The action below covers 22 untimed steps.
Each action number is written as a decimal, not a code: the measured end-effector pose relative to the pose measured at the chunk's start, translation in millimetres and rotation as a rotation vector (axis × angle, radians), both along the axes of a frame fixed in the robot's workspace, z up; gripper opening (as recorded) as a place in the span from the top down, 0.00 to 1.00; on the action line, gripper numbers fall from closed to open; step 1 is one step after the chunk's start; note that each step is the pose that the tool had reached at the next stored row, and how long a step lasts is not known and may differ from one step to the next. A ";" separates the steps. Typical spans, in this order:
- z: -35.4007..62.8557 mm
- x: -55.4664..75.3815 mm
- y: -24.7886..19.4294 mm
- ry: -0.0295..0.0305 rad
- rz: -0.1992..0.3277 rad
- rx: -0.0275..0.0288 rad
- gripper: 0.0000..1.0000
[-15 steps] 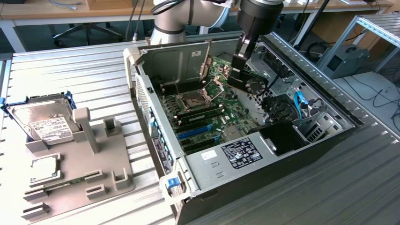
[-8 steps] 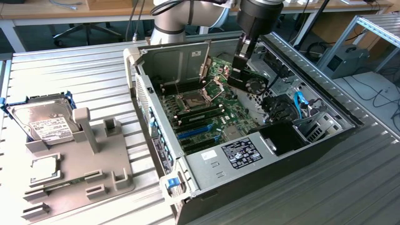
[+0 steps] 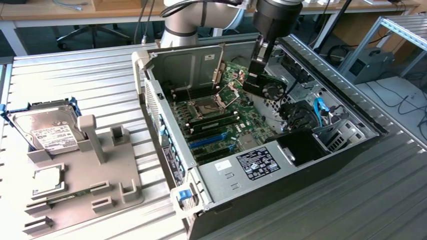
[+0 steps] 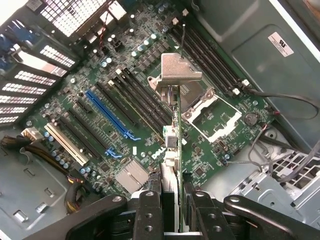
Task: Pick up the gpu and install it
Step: 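Insert the gpu into the slot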
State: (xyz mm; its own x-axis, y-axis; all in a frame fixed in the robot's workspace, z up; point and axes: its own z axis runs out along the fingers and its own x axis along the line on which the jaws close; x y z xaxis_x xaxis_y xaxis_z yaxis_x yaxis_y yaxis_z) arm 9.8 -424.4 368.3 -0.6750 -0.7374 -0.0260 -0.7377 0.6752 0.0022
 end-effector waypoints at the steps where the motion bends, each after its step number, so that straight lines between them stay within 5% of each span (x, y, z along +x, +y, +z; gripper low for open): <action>1: 0.0 0.0 0.0 0.0000 0.005 -0.0001 0.73; 22: -0.3 0.1 0.0 0.0000 0.108 -0.0024 0.73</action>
